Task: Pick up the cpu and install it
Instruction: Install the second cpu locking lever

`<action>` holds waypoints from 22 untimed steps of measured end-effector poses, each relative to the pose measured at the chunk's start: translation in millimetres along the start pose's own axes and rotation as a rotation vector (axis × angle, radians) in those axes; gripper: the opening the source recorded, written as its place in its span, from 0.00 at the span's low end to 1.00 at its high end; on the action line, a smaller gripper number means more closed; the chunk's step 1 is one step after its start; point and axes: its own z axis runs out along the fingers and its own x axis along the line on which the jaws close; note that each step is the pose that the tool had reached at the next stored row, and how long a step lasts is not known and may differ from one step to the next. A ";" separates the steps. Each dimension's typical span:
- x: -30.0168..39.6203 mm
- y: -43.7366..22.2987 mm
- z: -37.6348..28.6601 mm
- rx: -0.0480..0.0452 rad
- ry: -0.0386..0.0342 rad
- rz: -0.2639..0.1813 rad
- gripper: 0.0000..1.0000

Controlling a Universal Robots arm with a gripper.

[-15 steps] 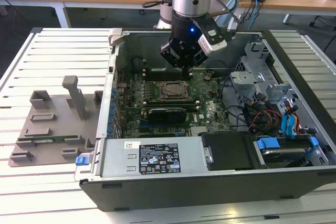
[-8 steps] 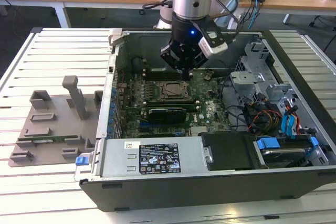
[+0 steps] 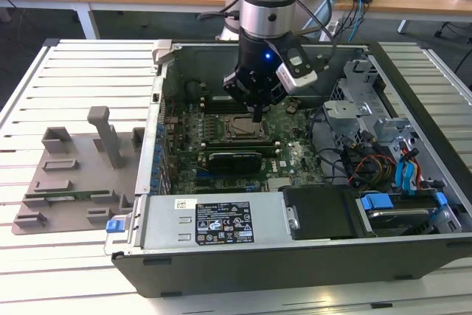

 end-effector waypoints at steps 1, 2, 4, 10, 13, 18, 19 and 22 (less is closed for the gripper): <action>0.4 -3.6 0.1 -0.0182 0.0000 0.000 0.11; 0.7 -7.8 0.3 -0.0407 0.0000 0.001 0.11; 1.2 -17.8 0.7 -0.0929 -0.0002 0.003 0.11; 3.3 -41.4 1.9 -0.1876 -0.0003 0.006 0.11; 3.5 -44.8 2.1 -0.2403 -0.0005 0.008 0.11; 3.8 -44.7 9.1 -0.2451 -0.0005 0.008 0.11; 3.8 -44.7 10.5 -0.2450 -0.0005 0.008 0.11; 3.9 -44.5 14.1 -0.2450 -0.0005 0.008 0.11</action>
